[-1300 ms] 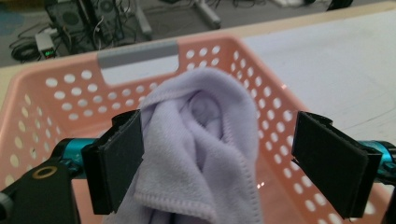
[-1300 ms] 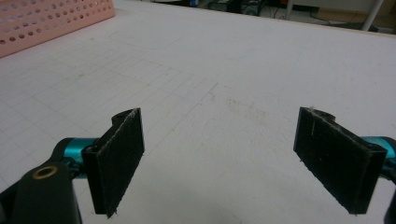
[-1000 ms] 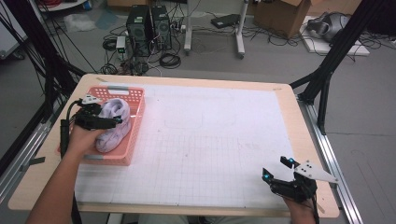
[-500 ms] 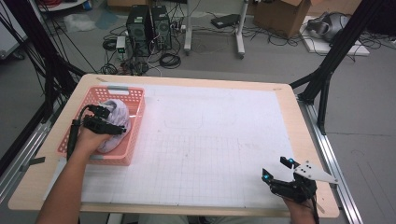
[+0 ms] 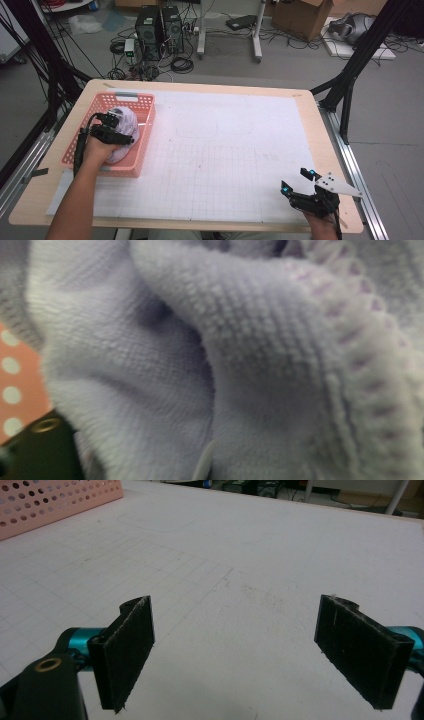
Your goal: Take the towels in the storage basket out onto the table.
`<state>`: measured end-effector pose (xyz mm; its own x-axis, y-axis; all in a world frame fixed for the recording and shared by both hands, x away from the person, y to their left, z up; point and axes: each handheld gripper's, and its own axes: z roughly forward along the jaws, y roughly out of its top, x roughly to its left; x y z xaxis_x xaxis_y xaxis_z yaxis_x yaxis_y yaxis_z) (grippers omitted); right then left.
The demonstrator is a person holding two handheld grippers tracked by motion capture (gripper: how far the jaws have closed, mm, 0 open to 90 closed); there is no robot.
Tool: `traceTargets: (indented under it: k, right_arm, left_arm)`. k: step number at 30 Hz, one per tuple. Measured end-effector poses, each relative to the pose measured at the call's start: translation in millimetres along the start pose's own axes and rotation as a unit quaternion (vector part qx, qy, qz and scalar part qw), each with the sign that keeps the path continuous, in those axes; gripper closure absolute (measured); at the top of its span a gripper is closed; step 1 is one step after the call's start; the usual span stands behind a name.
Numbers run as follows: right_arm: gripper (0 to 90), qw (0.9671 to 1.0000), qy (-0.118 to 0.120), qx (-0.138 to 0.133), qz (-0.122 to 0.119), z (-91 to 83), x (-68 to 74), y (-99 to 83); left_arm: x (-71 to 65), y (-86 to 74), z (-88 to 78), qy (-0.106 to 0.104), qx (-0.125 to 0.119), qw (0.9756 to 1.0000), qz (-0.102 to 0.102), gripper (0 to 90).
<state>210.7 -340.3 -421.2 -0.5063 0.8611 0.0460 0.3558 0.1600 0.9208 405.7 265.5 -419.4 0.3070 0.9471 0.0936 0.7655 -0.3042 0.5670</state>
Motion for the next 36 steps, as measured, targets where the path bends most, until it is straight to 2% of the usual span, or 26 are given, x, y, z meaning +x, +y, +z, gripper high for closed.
traceTargets:
  k: [2, 7, 9, 12, 16, 19, 21, 22, 23, 28, 30, 33, 36]
  right_arm:
    - [15.1, 1.0, 0.0, 0.0, 0.001, 0.0, 0.1, -0.1]
    - [15.0, 1.0, -0.001, 0.0, 0.0, 0.1, 0.0, 0.0]
    - [15.0, 1.0, -0.001, 0.0, 0.0, 0.0, 0.2, 0.2]
    - [15.0, 1.0, -0.003, 0.001, 0.001, -0.5, -0.3, -0.4]
    - [15.0, 1.0, -0.004, -0.001, 0.003, -0.9, 0.0, -0.3]
    - [15.0, 1.0, -0.004, 0.0, 0.002, -0.8, 0.0, -0.4]
    - [15.1, 1.0, -0.004, 0.002, 0.001, -0.6, 0.6, -0.3]
    - [15.1, 1.0, -0.003, 0.001, 0.001, -0.1, 1.4, 0.1]
    - [15.1, 1.0, -0.003, 0.001, 0.001, -0.1, 1.4, 0.1]
    - [15.1, 1.0, -0.004, -0.001, 0.001, -0.8, 0.8, 0.3]
    - [15.0, 1.0, -0.003, -0.002, 0.003, -1.0, 1.0, 0.4]
    - [15.0, 1.0, -0.003, -0.002, 0.002, -1.0, 1.2, 0.4]
    - [15.1, 1.0, -0.002, -0.002, 0.0, -0.6, 1.7, 0.6]
  left_arm:
    - [0.5, 0.1, -0.7, -0.002, 0.0, 1.0, -0.002, 24.0]
    - [4.5, -1.2, -6.1, -0.014, -0.006, 0.9999, 0.006, 46.2]
    - [6.1, -2.1, -8.2, -0.023, -0.011, 0.9997, 0.007, 50.5]
    - [11.1, -2.7, -11.8, -0.034, -0.02, 0.9991, -0.013, 55.9]
    - [14.1, -2.5, -17.0, -0.043, -0.038, 0.998, -0.027, 57.3]
    - [14.2, -2.2, -21.3, -0.045, -0.055, 0.9971, -0.028, 57.6]
    - [14.2, -2.0, -25.0, -0.051, -0.07, 0.9958, -0.032, 57.7]
    - [14.6, -1.8, -28.3, -0.055, -0.083, 0.9943, -0.038, 57.8]
    - [14.6, -1.8, -28.3, -0.055, -0.083, 0.9943, -0.038, 57.8]
    - [18.9, -3.1, -39.6, -0.071, -0.125, 0.988, -0.057, 58.0]
    - [20.6, -4.4, -45.4, -0.08, -0.15, 0.9832, -0.067, 58.1]
    - [21.6, -6.6, -52.7, -0.089, -0.18, 0.9773, -0.069, 58.1]
    - [22.1, -8.5, -59.3, -0.1, -0.215, 0.9687, -0.075, 58.1]
